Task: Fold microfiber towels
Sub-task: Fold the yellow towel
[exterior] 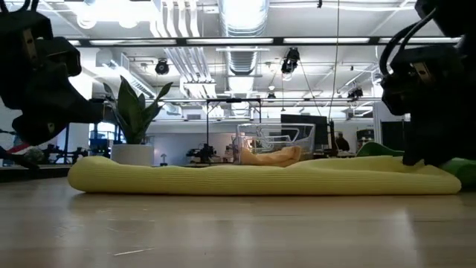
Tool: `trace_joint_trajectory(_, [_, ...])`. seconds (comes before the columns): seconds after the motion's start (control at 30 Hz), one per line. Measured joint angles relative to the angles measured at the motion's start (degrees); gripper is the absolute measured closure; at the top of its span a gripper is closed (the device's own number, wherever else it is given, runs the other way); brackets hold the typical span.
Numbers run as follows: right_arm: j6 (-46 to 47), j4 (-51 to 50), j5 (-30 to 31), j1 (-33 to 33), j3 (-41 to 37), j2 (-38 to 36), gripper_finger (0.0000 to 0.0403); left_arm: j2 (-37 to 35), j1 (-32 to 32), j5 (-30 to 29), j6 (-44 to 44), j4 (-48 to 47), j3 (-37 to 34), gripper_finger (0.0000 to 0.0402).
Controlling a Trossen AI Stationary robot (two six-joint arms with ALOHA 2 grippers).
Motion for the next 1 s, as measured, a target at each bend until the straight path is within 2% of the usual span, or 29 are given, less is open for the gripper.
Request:
trace_joint_trajectory(0.1, [-2.2, -0.4, 0.0, -0.3, 1.1, 0.0, 0.0277, 0.1, 0.0, 0.7, 3.0, 0.0, 1.4, 0.0401])
trace_joint_trajectory(0.27, [-6.9, -2.1, 0.0, -0.6, 3.5, -1.5, 0.0234, 1.8, 0.7, 5.2, 8.5, 0.2, 3.8, 0.0401])
trace_joint_trajectory(0.43, [-9.3, -9.7, 0.9, -0.6, 6.7, -4.6, 0.0221, 6.9, 2.6, 9.8, 10.5, 1.0, 5.8, 0.0401])
trace_joint_trajectory(0.6, [-12.7, -19.1, 3.2, -0.6, 11.3, -6.6, 0.0221, 14.9, 6.1, 15.4, 16.1, 11.4, 6.2, 0.0401])
trace_joint_trajectory(0.8, [-18.1, -12.0, 6.1, -0.6, 14.7, -5.0, 0.0220, 24.5, 10.9, 20.0, 18.0, 15.2, 7.6, 0.0401])
trace_joint_trajectory(1.0, [-21.5, -5.8, 6.1, -0.6, 18.5, 1.0, 0.0220, 31.5, 12.3, 23.6, 17.4, 15.0, 8.6, 0.0401])
